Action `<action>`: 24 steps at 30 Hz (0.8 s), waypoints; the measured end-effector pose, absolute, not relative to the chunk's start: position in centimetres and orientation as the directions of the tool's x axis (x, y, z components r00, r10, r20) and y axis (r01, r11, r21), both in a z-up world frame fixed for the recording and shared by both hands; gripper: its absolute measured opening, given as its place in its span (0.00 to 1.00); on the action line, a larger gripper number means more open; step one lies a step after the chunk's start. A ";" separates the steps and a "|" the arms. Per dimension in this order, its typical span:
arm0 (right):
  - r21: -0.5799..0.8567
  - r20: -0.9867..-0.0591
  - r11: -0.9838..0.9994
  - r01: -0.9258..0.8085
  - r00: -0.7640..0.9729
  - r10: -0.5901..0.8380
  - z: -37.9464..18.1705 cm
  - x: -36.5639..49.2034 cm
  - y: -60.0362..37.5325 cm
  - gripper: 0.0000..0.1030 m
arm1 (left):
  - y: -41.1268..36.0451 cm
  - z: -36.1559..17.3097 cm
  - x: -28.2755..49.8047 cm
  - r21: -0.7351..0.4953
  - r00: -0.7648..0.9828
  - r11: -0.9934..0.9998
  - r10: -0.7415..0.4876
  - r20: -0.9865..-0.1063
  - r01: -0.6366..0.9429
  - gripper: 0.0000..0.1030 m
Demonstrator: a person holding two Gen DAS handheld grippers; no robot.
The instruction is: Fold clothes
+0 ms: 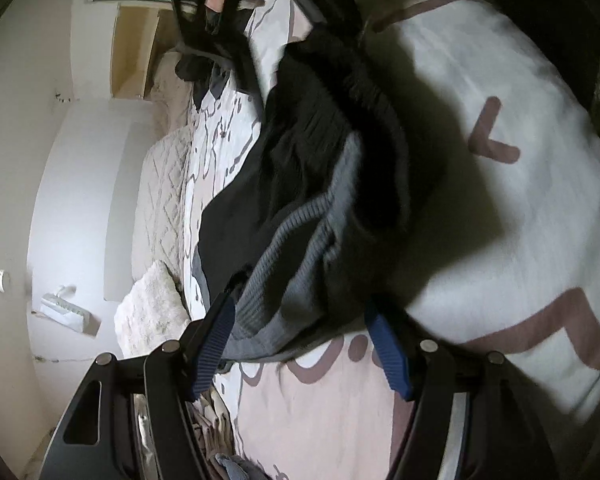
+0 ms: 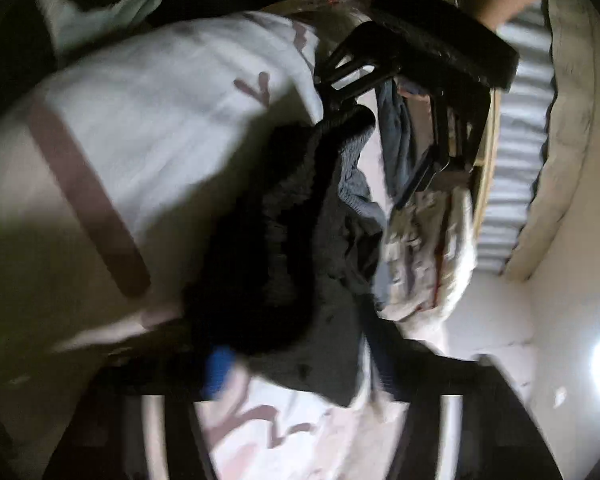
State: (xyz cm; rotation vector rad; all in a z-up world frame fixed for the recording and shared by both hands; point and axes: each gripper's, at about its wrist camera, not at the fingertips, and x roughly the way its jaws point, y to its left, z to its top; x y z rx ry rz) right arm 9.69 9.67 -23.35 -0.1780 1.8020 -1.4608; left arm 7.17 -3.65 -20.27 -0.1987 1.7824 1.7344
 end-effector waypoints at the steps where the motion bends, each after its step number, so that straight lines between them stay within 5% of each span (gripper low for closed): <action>1: -0.859 -0.513 0.307 0.411 -0.670 -0.537 -22.8 9.4 9.3 0.28 | -3.6 -20.3 7.3 0.849 -0.788 0.125 0.323 -0.525 -0.514 0.65; 4: -0.742 -0.641 0.139 0.656 -0.631 -0.437 -19.1 7.0 7.1 0.28 | -3.3 -19.9 7.1 0.839 -0.785 0.091 0.311 -0.536 -0.536 0.65; 9: -0.251 -0.815 -0.351 0.902 -0.393 -0.427 -11.8 -1.5 5.5 0.28 | -2.1 -18.9 6.4 0.795 -0.770 -0.036 0.280 -0.573 -0.605 0.65; 13: -0.110 -0.822 -0.446 0.888 -0.334 -0.461 -11.0 -3.4 5.5 0.20 | -1.1 -18.0 5.9 0.742 -0.750 -0.150 0.270 -0.604 -0.653 0.80; 24: 0.020 -0.846 -0.524 0.851 -0.265 -0.462 -11.8 -3.8 7.3 0.19 | 1.8 -17.5 6.7 0.634 -0.705 -0.307 0.290 -0.648 -0.710 0.80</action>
